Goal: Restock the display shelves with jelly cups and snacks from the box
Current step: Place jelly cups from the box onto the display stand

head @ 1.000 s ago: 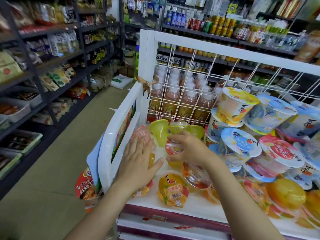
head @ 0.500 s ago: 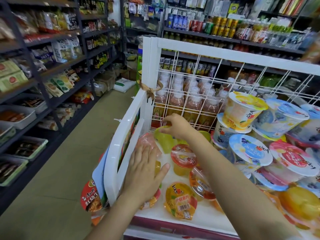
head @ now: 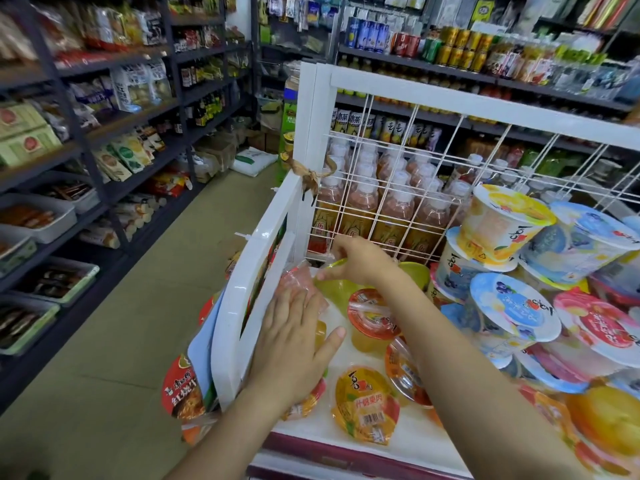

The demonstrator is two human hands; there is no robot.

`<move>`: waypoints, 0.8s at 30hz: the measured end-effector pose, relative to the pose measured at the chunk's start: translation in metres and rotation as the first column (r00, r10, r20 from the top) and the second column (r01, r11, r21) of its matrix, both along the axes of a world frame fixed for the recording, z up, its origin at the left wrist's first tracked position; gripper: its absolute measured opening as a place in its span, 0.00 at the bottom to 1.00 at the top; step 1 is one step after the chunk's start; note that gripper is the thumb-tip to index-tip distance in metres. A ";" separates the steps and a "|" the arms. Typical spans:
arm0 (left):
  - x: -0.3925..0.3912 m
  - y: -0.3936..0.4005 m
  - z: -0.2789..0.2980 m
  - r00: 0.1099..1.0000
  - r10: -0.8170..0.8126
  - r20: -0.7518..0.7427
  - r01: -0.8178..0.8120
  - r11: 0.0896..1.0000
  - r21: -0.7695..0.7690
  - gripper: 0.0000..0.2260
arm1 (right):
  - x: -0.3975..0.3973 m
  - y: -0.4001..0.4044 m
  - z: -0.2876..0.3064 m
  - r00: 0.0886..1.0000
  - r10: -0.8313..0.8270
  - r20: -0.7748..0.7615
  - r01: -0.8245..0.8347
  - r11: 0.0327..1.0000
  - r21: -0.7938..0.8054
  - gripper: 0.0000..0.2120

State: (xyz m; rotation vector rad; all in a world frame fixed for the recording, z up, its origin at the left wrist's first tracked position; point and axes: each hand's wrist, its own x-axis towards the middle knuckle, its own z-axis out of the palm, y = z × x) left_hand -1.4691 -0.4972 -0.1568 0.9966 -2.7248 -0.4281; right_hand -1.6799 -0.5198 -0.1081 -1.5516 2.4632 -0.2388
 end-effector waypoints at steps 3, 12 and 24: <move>0.000 -0.001 -0.002 1.000 -0.006 0.001 0.006 1.000 0.002 0.40 | 0.000 0.000 0.001 1.000 0.009 0.000 -0.009 0.999 0.035 0.30; 0.000 -0.001 -0.001 1.000 -0.007 0.006 0.007 1.000 0.026 0.41 | 0.009 -0.004 0.008 0.996 -0.032 -0.079 0.046 0.981 0.190 0.45; 0.000 -0.002 -0.001 1.000 -0.007 0.014 0.007 1.000 0.002 0.40 | 0.002 -0.005 0.000 0.997 0.050 -0.059 -0.035 0.974 0.223 0.29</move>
